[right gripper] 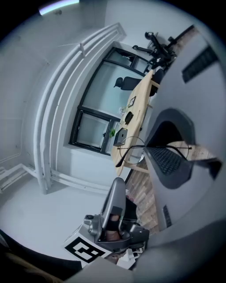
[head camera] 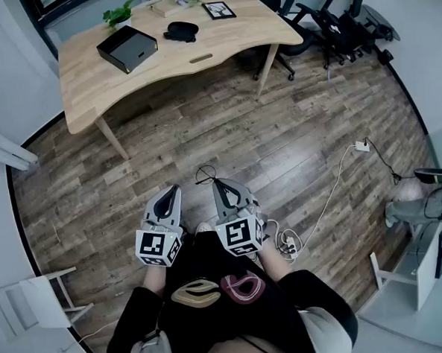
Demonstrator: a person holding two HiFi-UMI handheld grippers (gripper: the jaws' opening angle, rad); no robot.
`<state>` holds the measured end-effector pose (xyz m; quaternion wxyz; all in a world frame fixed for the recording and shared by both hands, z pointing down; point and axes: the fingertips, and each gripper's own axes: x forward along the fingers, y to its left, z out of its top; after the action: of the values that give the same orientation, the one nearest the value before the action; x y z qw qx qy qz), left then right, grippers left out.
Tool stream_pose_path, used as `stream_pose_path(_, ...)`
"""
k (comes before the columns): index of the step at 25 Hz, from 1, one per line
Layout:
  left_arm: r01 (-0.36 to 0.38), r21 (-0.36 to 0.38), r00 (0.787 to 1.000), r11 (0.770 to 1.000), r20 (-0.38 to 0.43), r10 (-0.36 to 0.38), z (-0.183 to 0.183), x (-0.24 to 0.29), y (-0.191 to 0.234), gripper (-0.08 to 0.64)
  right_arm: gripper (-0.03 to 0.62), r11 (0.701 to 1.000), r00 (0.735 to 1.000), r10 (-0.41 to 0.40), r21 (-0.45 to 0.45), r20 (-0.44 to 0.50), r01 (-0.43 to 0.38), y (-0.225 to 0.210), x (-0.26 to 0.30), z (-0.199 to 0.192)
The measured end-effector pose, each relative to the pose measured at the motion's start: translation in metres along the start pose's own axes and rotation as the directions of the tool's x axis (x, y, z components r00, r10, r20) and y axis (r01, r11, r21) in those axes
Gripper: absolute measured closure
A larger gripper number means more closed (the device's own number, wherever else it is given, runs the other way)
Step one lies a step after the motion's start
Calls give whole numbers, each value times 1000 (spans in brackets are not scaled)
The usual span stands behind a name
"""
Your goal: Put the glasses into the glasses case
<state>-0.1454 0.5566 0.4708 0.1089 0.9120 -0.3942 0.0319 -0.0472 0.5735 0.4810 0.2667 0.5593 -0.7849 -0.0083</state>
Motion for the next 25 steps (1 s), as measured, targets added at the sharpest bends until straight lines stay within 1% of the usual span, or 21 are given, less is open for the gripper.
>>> stream_pose_path(7, 0, 3, 1000, 1000, -1, 0, 2, 5, 6, 541, 580, 1000, 1000, -14, 12, 4, 14, -7, 5, 3)
stream_pose_path(11, 3, 1, 1000, 1000, 5, -3, 4, 16, 16, 541, 580, 999, 1000, -20, 34, 10, 20, -15, 19, 7)
stream_pose_path(18, 6, -8, 1000, 1000, 13, -6, 9, 43, 50, 541, 580, 999, 999, -44, 32, 7, 44, -27, 53, 17)
stream_pose_path(25, 27, -6, 999, 1000, 27, -27, 33, 87, 100, 541, 580, 997, 997, -76, 20, 8, 76, -50, 106, 43)
